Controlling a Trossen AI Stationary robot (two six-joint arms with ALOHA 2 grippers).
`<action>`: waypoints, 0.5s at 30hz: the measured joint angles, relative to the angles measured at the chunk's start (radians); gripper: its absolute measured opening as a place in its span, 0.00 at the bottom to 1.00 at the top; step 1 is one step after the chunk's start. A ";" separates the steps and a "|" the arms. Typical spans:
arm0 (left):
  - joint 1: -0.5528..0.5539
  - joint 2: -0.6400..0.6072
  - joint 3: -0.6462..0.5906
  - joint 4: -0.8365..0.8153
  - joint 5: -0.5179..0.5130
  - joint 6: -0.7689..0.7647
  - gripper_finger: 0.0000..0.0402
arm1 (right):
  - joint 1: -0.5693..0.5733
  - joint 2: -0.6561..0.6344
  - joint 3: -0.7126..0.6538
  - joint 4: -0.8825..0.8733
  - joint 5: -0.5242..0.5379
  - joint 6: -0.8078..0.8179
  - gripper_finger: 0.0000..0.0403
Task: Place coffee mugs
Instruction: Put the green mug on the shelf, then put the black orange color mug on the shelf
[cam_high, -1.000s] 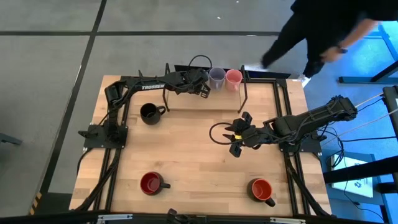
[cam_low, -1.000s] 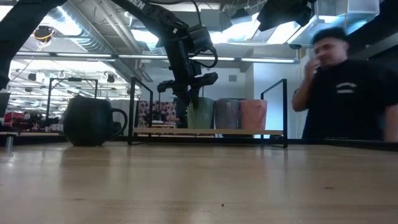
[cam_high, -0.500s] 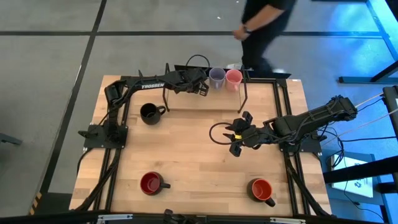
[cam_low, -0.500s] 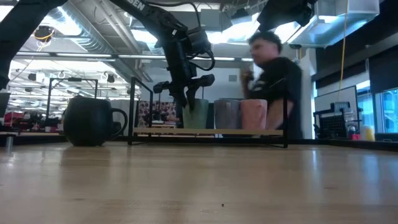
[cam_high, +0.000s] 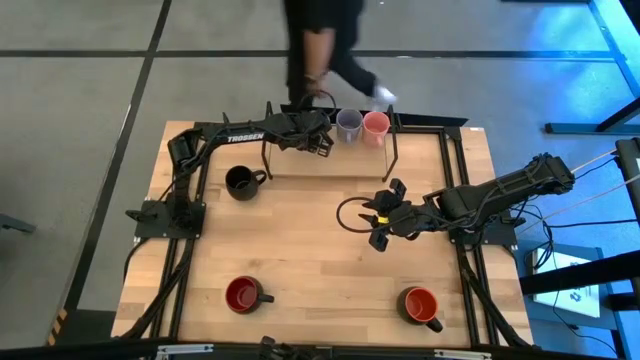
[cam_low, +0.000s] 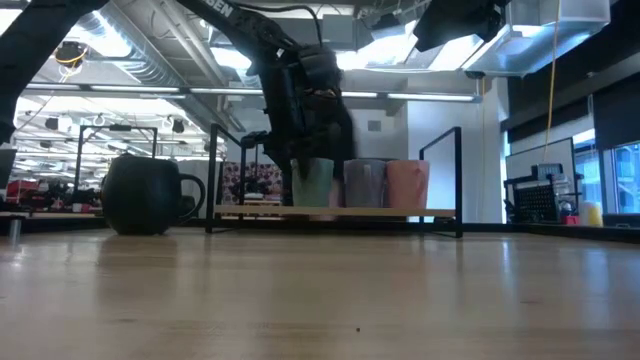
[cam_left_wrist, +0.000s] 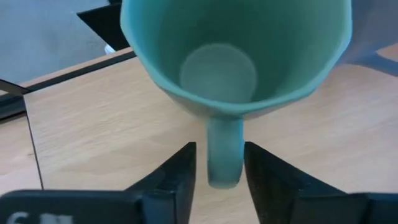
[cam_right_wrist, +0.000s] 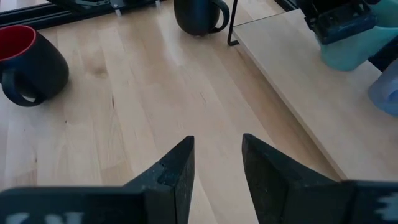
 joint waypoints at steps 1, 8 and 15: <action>-0.003 0.000 0.000 0.000 -0.004 0.002 0.34 | 0.000 0.000 0.000 0.000 0.000 0.000 0.30; -0.016 -0.006 0.059 -0.088 0.020 0.073 0.39 | 0.000 0.000 0.000 0.000 0.000 0.000 0.30; -0.077 -0.007 0.232 -0.269 0.013 0.218 0.39 | 0.000 0.000 0.000 0.000 -0.004 -0.016 0.30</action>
